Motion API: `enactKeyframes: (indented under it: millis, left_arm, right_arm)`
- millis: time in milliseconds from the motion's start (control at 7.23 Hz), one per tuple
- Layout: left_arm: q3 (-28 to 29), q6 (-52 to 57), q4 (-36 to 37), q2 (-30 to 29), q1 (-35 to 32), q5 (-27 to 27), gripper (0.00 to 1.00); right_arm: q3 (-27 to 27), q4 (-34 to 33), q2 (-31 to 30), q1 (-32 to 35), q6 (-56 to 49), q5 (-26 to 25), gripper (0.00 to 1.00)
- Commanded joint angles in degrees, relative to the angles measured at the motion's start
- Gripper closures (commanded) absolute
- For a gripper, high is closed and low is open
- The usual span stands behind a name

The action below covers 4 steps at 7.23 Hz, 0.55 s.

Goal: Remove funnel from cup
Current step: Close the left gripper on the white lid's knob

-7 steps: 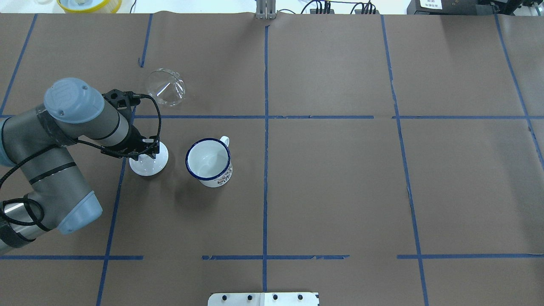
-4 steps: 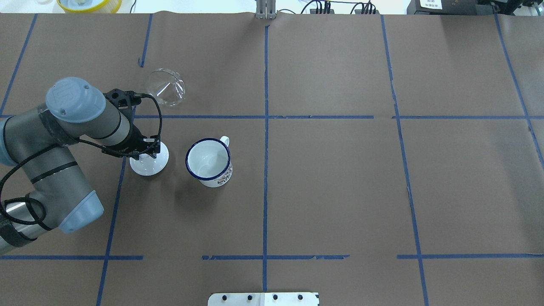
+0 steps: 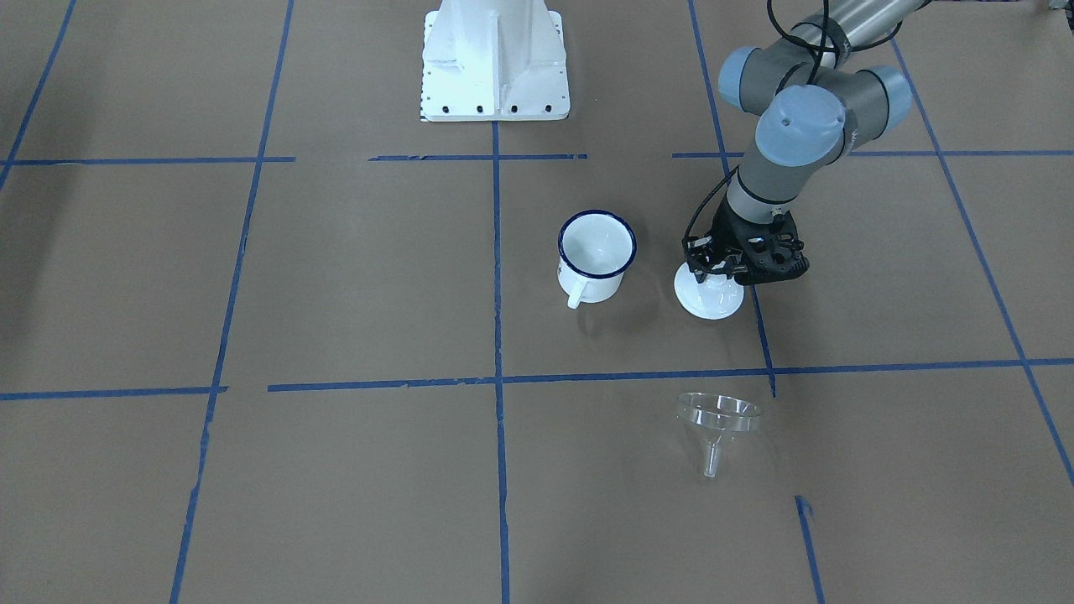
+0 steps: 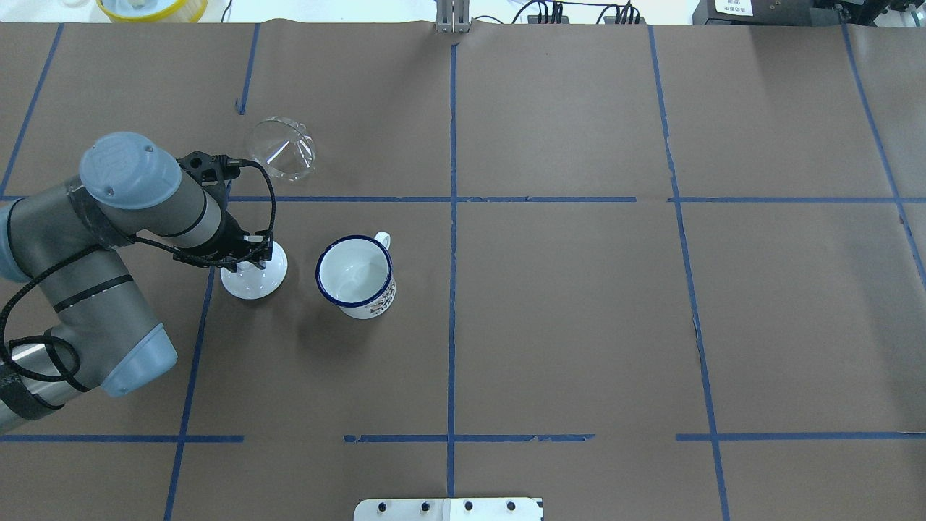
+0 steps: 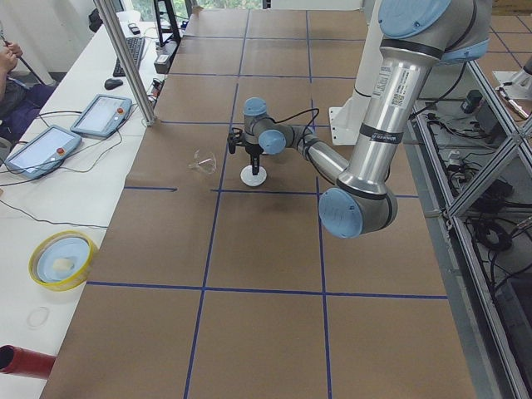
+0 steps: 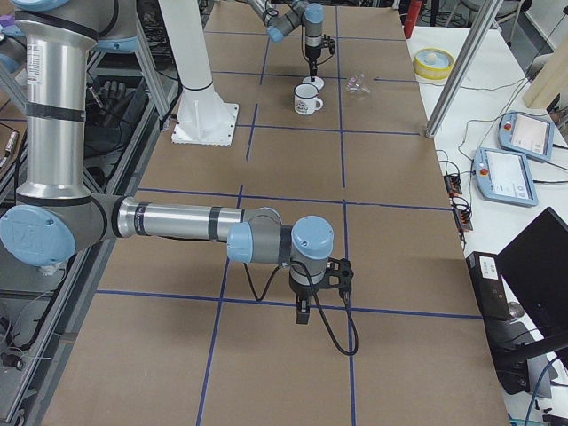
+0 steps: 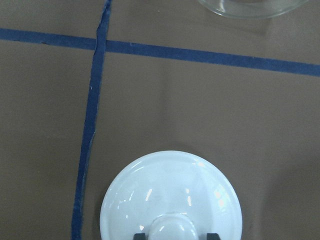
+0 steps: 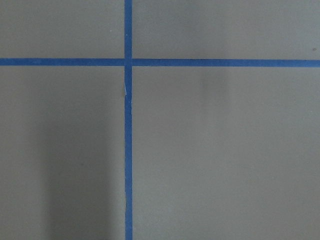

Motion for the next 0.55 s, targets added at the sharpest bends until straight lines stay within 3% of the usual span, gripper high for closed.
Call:
enactKeyframes:
  millis: [0, 415]
  left_arm:
    - [-0.2, 0.0, 0.1, 0.0, -0.1, 0.1, 0.51]
    - [0.1, 0.0, 0.1, -0.1, -0.2, 0.2, 0.50]
  right_arm:
    - [0.0, 0.0, 0.0, 0.0, 0.0, 0.0, 0.00]
    - [0.0, 0.0, 0.0, 0.0, 0.0, 0.0, 0.00]
